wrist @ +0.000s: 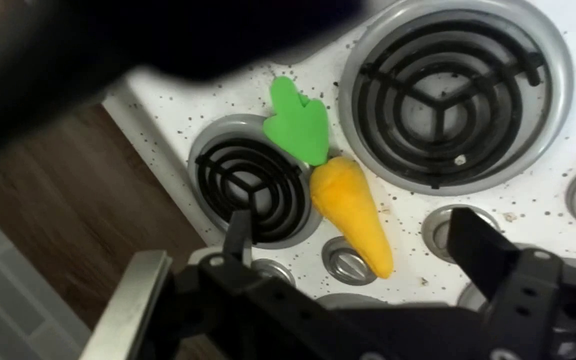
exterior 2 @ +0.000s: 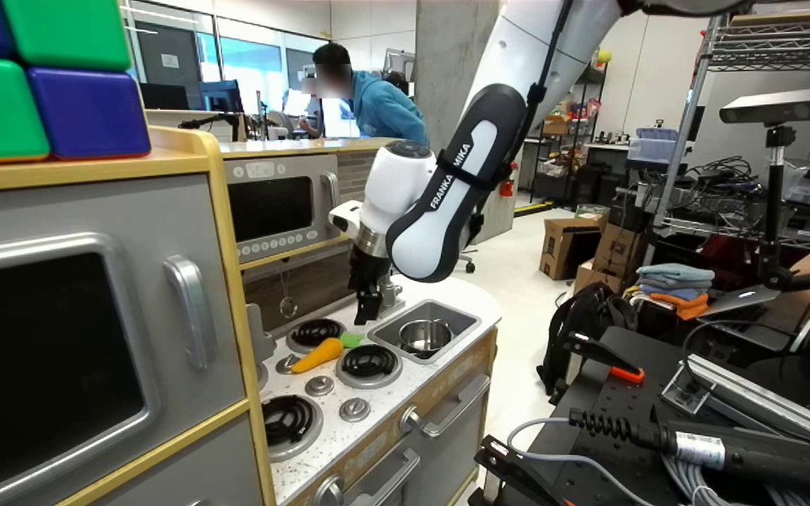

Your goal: Pick up the carrot plush toy from the stove and put it in the bowl

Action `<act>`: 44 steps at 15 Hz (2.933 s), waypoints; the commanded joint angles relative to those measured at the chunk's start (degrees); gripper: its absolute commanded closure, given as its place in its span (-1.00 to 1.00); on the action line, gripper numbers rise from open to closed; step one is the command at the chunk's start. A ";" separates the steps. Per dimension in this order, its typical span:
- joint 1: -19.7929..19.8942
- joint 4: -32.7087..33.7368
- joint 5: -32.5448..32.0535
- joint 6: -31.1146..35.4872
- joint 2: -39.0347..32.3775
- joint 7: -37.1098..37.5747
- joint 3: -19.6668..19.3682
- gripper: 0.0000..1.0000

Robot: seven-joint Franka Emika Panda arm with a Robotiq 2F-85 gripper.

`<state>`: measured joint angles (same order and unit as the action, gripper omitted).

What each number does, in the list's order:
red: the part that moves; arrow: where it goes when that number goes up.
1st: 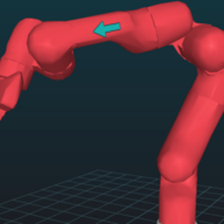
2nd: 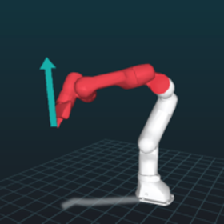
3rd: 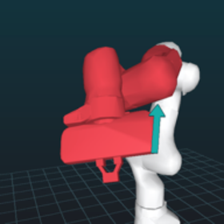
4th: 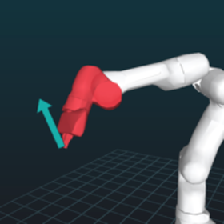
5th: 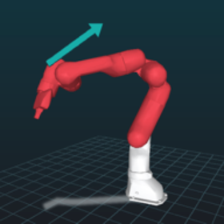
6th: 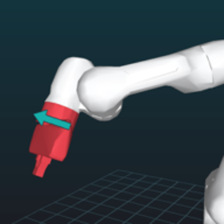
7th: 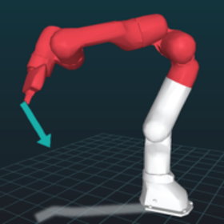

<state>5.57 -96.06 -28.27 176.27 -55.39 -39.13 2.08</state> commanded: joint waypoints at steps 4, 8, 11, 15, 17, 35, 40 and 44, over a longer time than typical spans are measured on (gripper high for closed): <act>-0.18 1.72 0.10 5.52 -5.89 -3.75 -0.49 -1.00; -2.14 0.25 1.50 3.38 -4.76 0.99 -2.02 -1.00; -3.45 1.73 2.01 4.06 -6.01 2.41 -2.96 -1.00; -1.17 4.90 2.52 5.54 -9.51 1.96 -1.08 -1.00; 0.05 7.41 2.55 5.70 -11.72 1.46 0.35 -1.00; 7.70 30.15 0.84 6.33 -28.70 -4.37 14.83 -0.97; 8.39 33.90 1.59 1.45 -31.39 -4.54 17.39 -0.45; 8.73 30.42 3.97 1.35 -28.53 -3.44 16.99 0.18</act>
<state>12.98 -66.32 -25.80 179.41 -83.92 -41.14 17.23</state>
